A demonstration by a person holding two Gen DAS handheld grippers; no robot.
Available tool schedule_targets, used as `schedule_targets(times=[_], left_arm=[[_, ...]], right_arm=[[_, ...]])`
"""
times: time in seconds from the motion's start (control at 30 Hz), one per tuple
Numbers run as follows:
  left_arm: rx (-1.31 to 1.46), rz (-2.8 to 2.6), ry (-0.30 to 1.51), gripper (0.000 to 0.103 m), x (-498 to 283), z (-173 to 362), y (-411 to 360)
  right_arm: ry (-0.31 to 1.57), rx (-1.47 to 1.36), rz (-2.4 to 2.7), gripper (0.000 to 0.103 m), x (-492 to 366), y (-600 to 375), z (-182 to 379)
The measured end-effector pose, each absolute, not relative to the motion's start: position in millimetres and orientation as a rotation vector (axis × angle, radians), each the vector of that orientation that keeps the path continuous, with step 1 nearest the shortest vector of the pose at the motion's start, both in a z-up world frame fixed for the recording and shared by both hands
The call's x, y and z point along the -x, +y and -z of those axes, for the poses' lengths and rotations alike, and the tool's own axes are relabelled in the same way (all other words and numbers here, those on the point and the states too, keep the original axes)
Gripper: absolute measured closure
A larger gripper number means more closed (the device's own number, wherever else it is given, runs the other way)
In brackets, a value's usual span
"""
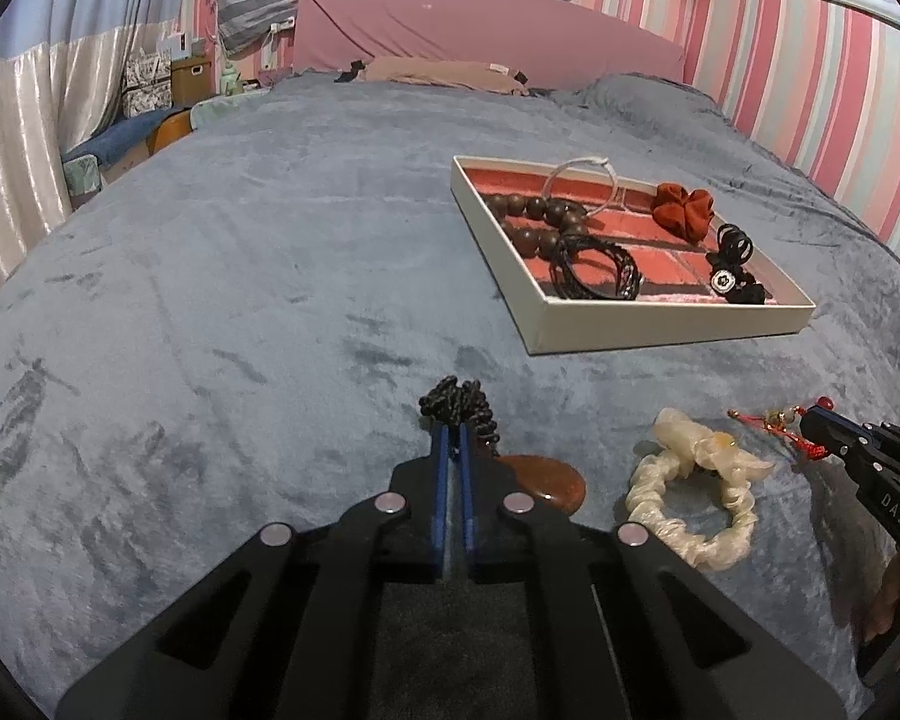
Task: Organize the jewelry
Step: 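Grasp the dark tassel pendant with the left gripper while the right grasps the red string charm, then carry the tassel pendant and red string charm to the tray and release them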
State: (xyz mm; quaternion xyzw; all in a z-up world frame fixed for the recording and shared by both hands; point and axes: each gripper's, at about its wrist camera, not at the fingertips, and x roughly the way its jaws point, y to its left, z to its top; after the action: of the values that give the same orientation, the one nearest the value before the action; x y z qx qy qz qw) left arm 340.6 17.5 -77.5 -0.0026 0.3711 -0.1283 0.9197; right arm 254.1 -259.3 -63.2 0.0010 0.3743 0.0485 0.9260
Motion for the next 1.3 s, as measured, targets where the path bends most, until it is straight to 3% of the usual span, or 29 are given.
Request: schedule_targets(times=[1.13,1.17,1.2,1.23,1.3], left_arm=[[0.036,0.266,0.761,0.098,-358,72,15],[0.035,0.267,0.764,0.094,-358,72,14],[0.034,0.260,0.757,0.075,-357,71,14],[0.031,0.246,0.747,0.045,-356,70,15],[0.023,0.215,0.703,0.037,-351,65,17]], right_arm=[[0.754,-0.059,-0.149,0.098,-264,-267,61],[0.753,-0.059,-0.149,0.098,-264,-268,61],[0.753,-0.059,-0.149,0.098,-264,-268,61],[0.753,-0.059,-0.148,0.098,-264,-267,61],[0.754,-0.058,-0.149,0.098,-264,-267,62]])
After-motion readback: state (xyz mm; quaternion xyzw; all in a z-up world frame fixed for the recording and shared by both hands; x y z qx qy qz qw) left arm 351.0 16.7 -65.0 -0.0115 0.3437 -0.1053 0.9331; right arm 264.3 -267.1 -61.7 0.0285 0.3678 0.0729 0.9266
